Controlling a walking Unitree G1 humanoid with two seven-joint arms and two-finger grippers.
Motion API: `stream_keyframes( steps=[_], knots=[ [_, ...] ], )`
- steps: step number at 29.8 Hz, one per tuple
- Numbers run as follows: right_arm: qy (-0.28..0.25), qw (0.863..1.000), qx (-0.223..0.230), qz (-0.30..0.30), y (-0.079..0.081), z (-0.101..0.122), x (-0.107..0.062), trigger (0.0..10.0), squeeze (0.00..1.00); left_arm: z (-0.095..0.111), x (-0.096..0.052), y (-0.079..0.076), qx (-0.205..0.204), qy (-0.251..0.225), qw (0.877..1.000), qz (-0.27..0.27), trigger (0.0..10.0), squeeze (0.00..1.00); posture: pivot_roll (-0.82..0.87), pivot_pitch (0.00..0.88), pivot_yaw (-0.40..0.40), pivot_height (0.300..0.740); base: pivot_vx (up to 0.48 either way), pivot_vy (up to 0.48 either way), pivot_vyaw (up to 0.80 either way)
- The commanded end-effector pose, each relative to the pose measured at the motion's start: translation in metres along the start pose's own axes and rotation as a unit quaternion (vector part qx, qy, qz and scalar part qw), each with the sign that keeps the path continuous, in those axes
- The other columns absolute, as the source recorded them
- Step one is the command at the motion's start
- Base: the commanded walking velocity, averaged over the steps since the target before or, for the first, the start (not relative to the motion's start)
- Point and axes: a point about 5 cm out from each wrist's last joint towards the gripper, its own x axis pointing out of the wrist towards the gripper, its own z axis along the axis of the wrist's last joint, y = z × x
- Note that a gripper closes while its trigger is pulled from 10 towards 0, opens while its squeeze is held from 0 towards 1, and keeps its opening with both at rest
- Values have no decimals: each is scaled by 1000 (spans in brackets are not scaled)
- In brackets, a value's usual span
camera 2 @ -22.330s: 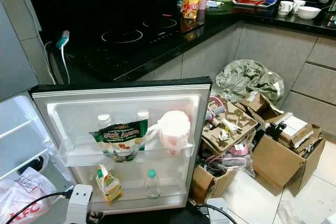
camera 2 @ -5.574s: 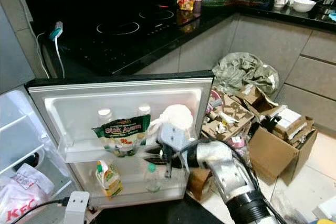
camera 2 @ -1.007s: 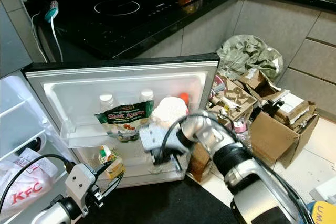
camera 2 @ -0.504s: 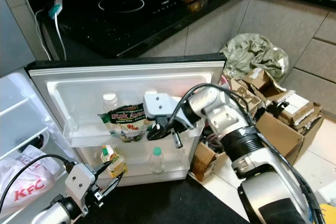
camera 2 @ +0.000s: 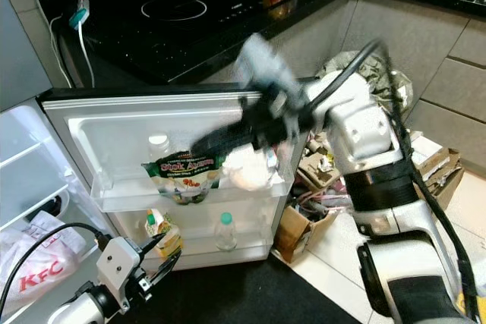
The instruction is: Restocking fridge
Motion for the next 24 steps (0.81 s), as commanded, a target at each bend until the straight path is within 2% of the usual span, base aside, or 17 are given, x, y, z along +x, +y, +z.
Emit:
stream_keyframes(
  steps=[1, 2, 3, 4, 5, 6, 7, 8, 9, 10, 12, 14, 16, 17, 19, 22, 24],
  knots=[
    [-21, 999, -6, -46, -7, 2, -8, 10000, 0, 1, 0, -2, 2, 5, 1000, -8, 10000, 0, -74, 84, -22, 740, 0, 0, 0],
    [-21, 999, -6, -46, -7, 2, -8, 10000, 0, 1, 0, -2, 2, 5, 1000, -8, 10000, 0, -74, 84, -22, 740, 0, 0, 0],
    [3, 993, -13, -116, -20, -3, -14, 10000, 0, 3, 1, -3, 3, 3, 1000, -8, 10000, 0, -74, 85, -22, 740, 0, 0, 0],
    [61, 978, -27, -199, -33, -16, -22, 10000, 0, 6, 2, -3, 4, 0, 1000, -9, 10000, 0, -74, 85, -22, 740, 0, 0, 0],
    [61, 978, -27, -199, -33, -16, -22, 10000, 0, 6, 2, -3, 4, 0, 1000, -9, 10000, 0, -74, 85, -22, 740, 0, 0, 0],
    [104, 961, -41, -251, -41, -25, -28, 10000, 0, 8, 3, -4, 4, -1, 1000, -9, 10000, 0, -74, 85, -22, 740, 0, 0, 0],
    [154, 934, -43, -319, -48, -41, -38, 10000, 0, 10, 4, -5, 4, -3, 1000, -9, 10000, 0, -77, 87, -20, 740, 0, 0, 0],
    [154, 934, -43, -319, -48, -41, -38, 10000, 0, 10, 4, -5, 4, -3, 1000, -9, 10000, 0, -77, 87, -20, 740, 0, 0, 0],
    [186, 913, -42, -361, -50, -54, -46, 10000, 0, 11, 4, -5, 4, -4, 1000, -10, 10000, 0, -77, 87, -20, 740, 0, 0, 0],
    [186, 913, -42, -361, -50, -54, -46, 10000, 0, 11, 4, -5, 4, -4, 1000, -10, 10000, 0, -77, 87, -20, 740, 0, 0, 0],
    [243, 870, -40, -427, -50, -80, -62, 10000, 0, 13, 4, -6, 4, -6, 1000, -9, 10000, 0, -74, 90, -22, 740, 0, 0, 0],
    [243, 870, -40, -427, -50, -80, -62, 10000, 0, 13, 4, -6, 4, -6, 1000, -9, 10000, 0, -74, 90, -22, 740, 0, 0, 0],
    [270, 844, -34, -463, -47, -98, -71, 10000, 0, 14, 2, -5, 5, -5, 1000, -8, 10000, 0, -72, 93, -20, 740, 0, 0, 0],
    [270, 844, -34, -463, -47, -98, -71, 10000, 0, 14, 2, -5, 5, -5, 1000, -8, 10000, 0, -72, 93, -20, 740, 0, 0, 0],
    [284, 829, -36, -480, -46, -105, -75, 10000, 0, 13, 1, -5, 5, -3, 1000, -7, 10000, 0, -72, 93, -20, 740, 0, 0, 0],
    [336, 792, -63, -506, -42, -125, -84, 10000, 0, 4, -8, 0, 3, 10, 1000, -6, 10000, 0, -69, 101, -18, 740, 0, 0, 0],
    [362, 779, -80, -506, -40, -133, -86, 10000, 0, -1, -10, 1, 1, 18, 1000, -5, 10000, 0, -69, 104, -16, 740, 0, 0, 0]
  ],
)
